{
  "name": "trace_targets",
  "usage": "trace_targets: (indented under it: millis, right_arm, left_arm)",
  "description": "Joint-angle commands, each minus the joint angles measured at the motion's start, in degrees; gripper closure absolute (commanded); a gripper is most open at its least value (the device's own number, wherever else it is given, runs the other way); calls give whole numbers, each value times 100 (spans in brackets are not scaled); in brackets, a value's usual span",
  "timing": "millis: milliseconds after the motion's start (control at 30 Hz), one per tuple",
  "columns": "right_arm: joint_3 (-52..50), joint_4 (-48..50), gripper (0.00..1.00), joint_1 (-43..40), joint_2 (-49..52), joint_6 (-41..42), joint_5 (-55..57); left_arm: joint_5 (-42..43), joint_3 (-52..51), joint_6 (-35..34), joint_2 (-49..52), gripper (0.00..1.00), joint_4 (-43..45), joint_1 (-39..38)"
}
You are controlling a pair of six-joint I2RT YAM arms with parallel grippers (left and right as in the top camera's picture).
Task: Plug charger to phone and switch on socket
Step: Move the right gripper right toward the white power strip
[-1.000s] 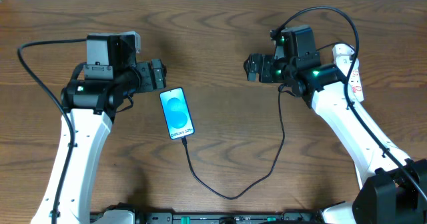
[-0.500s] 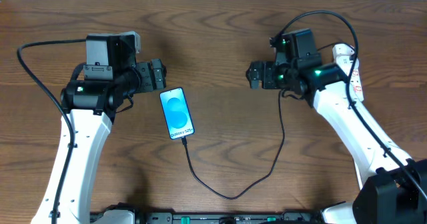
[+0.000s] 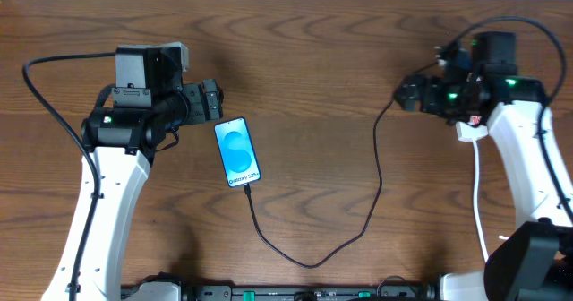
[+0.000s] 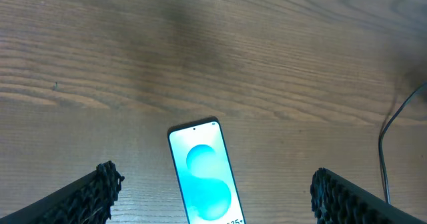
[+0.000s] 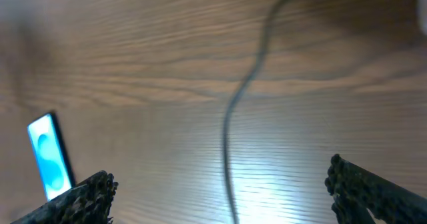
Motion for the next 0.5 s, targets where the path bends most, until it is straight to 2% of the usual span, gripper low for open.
trace_targets:
  millis: [0,467]
  right_arm:
    - [118,-26,1,-407,-90,-413,-175]
    - [118,476,1,-1757,-66,-1187,-160]
  left_arm:
    - [-42,28,118,-13,7,-4,-9]
    - [-42,28,118,-13,7,-2,-9]
